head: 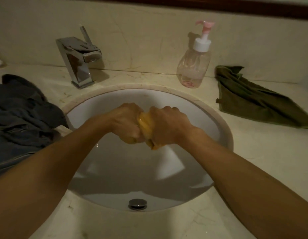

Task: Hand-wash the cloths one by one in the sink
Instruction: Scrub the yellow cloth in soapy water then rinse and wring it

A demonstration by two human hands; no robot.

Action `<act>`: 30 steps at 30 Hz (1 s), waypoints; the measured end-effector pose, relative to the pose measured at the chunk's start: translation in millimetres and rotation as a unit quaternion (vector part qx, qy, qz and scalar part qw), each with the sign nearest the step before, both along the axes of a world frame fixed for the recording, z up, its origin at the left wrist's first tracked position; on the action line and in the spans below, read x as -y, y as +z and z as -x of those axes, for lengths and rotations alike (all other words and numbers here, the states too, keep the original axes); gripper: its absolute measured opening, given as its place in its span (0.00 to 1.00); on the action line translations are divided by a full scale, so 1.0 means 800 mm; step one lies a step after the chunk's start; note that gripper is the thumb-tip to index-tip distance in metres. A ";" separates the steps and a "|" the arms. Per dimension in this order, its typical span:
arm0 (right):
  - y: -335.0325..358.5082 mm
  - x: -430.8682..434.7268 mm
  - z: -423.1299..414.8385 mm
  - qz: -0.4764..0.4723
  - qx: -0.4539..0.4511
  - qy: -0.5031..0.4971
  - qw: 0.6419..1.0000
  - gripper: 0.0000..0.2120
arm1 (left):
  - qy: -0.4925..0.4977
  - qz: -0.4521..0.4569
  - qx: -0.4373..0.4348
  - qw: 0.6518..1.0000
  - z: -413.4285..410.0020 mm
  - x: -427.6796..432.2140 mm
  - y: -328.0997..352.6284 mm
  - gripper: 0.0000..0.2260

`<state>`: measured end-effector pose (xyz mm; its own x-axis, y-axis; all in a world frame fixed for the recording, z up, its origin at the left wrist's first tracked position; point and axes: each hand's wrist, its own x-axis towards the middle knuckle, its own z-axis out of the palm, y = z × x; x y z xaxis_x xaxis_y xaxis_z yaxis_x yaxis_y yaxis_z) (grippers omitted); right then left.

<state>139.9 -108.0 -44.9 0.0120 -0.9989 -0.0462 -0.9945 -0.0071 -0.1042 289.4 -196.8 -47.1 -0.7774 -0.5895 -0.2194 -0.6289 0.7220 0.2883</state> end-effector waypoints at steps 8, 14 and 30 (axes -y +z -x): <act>-0.010 0.011 0.018 0.065 0.020 0.022 0.997 0.34 | 0.066 -0.092 -0.114 0.987 0.000 0.000 -0.011 0.22; -0.008 0.013 0.047 -0.098 0.406 -0.053 0.907 0.51 | 0.047 0.152 -0.184 0.970 -0.007 0.026 -0.027 0.28; 0.006 0.009 0.068 -0.296 0.742 -0.034 0.600 0.49 | -0.037 0.220 -0.395 0.891 0.000 0.011 -0.009 0.27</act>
